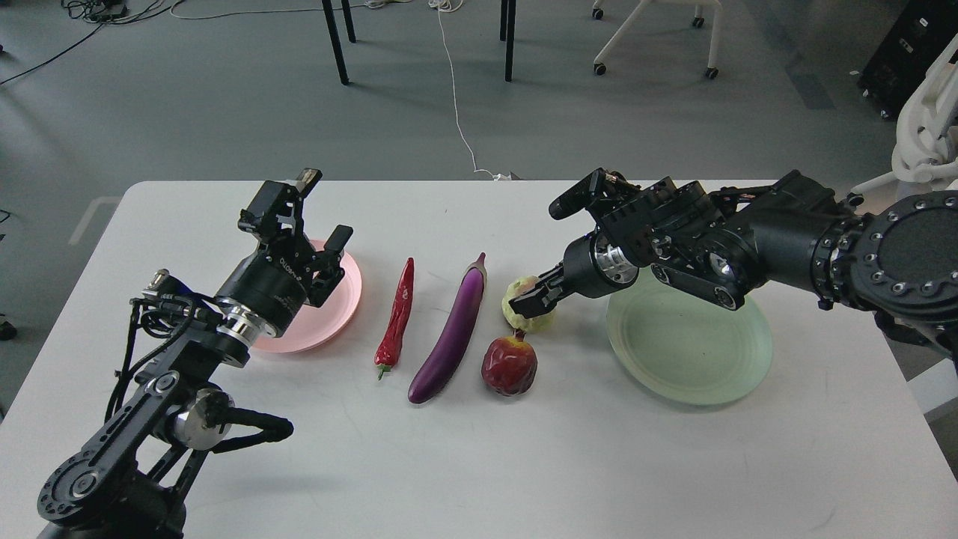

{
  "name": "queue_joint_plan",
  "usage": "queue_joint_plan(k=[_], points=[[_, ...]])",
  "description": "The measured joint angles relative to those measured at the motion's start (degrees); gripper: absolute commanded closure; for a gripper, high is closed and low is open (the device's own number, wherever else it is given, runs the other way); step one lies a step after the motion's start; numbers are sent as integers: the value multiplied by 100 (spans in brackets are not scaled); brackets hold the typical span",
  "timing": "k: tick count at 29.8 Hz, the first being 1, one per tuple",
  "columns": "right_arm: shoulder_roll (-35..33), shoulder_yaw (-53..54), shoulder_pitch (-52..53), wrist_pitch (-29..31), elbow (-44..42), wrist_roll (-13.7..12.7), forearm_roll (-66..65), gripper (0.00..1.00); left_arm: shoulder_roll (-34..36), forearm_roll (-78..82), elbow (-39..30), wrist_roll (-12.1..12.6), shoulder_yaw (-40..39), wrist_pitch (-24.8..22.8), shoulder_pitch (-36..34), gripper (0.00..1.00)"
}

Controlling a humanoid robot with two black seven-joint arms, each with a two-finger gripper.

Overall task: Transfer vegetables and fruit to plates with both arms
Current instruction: 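Carry the fruit onto the green plate and release it, then reach the right gripper to the red apple and grasp it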

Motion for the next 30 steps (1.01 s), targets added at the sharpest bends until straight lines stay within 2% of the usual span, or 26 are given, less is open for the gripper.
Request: queue_joint_plan(k=[4, 11, 14, 18, 22, 25, 27, 30], points=[[-589, 12, 443, 0, 416, 0, -6, 57, 0, 0, -41, 0, 0, -3, -1, 2], [-2135, -7, 775, 0, 1429, -1, -644, 57, -13, 0, -76, 7, 0, -9, -3, 2], [-2521, -11, 560, -9, 1470, -2, -963, 56, -38, 0, -79, 9, 5, -9, -6, 2], [-2713, -8, 246, -157, 1440, -2, -1041, 54, -49, 0, -95, 10, 16, -10, -10, 2], [-2722, -4, 24, -290, 1340, -1, -1045, 43, -39, 0, -128, 12, 18, -9, -10, 2], [-2685, -3, -102, -318, 1182, -1, -1046, 26, -21, 0, -171, 18, 18, -9, -12, 2], [-2669, 2, -137, -324, 1134, -1, -1046, 9, -20, 0, -180, 18, 18, -9, -12, 2], [-2664, 10, -144, -326, 1129, -1, -1040, 4, -11, 0, -182, 17, 18, -9, -10, 2]])
